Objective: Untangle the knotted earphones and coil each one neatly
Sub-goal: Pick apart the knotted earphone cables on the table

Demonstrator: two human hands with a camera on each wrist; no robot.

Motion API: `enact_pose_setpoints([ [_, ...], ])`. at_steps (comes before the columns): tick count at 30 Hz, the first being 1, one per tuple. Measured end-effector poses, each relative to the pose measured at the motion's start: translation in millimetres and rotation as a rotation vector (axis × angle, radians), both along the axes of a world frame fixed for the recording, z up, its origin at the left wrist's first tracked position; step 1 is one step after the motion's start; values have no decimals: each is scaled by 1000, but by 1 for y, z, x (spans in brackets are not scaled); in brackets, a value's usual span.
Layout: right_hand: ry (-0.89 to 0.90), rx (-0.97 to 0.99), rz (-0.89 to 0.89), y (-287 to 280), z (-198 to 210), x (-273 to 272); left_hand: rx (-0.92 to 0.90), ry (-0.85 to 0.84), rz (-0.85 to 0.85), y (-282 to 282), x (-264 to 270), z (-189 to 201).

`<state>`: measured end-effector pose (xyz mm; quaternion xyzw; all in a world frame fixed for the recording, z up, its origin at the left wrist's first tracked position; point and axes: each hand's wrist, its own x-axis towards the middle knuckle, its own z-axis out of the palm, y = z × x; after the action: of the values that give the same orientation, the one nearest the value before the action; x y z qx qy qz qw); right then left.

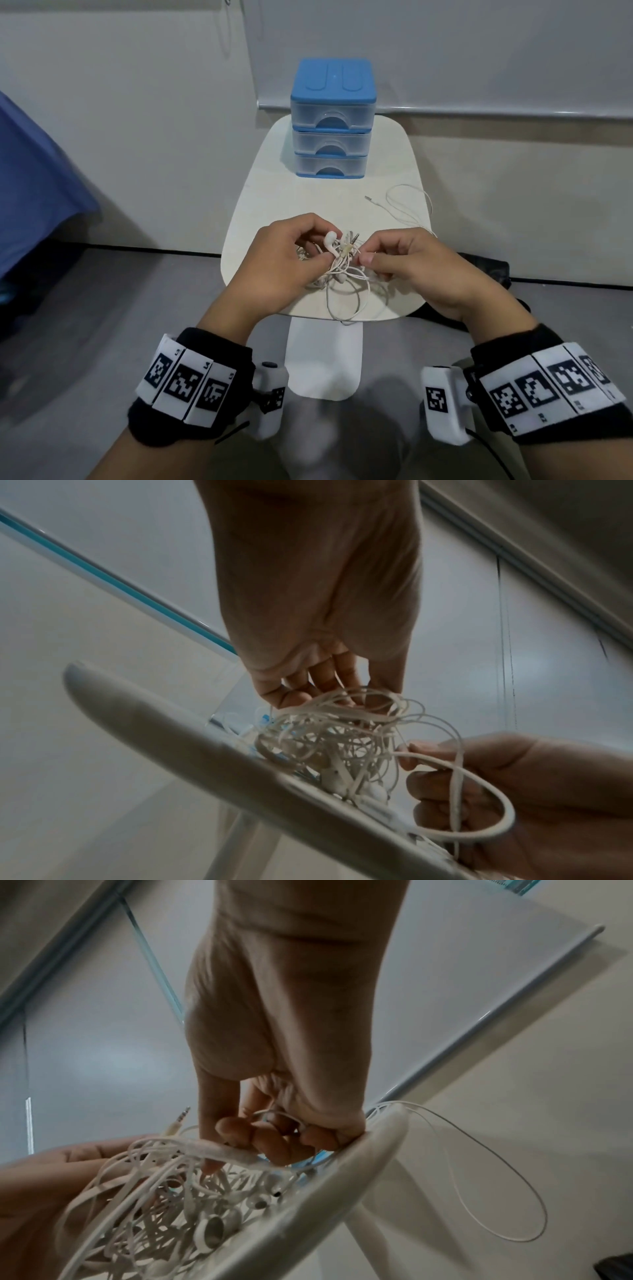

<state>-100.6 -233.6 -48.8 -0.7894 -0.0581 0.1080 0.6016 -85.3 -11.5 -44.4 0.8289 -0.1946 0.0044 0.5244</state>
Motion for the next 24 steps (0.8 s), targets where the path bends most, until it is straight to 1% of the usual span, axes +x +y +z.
enact_pose_setpoints([
  [4,-3,18,-44,1,2,-1,-88,-26,35,-4,0,4],
  [6,-12,11,-70,6,2,-1,-101,-26,46,-3,1,5],
  [8,-66,-21,-111,10,4,-1,-77,-33,35,-2,2,6],
  [11,-194,-79,-203,13,11,-1,-70,-13,24,1,2,7],
  [13,-264,-144,-234,12,19,-1,-64,5,23,2,0,6],
  [16,-331,-300,-195,13,28,0,-32,18,21,2,-5,3],
  [20,-327,-487,-137,17,35,1,0,31,68,-3,-9,4],
  [22,-328,-551,-118,22,37,1,41,42,69,-5,-7,7],
  [24,-331,-567,-94,25,36,0,75,56,68,-6,-6,11],
])
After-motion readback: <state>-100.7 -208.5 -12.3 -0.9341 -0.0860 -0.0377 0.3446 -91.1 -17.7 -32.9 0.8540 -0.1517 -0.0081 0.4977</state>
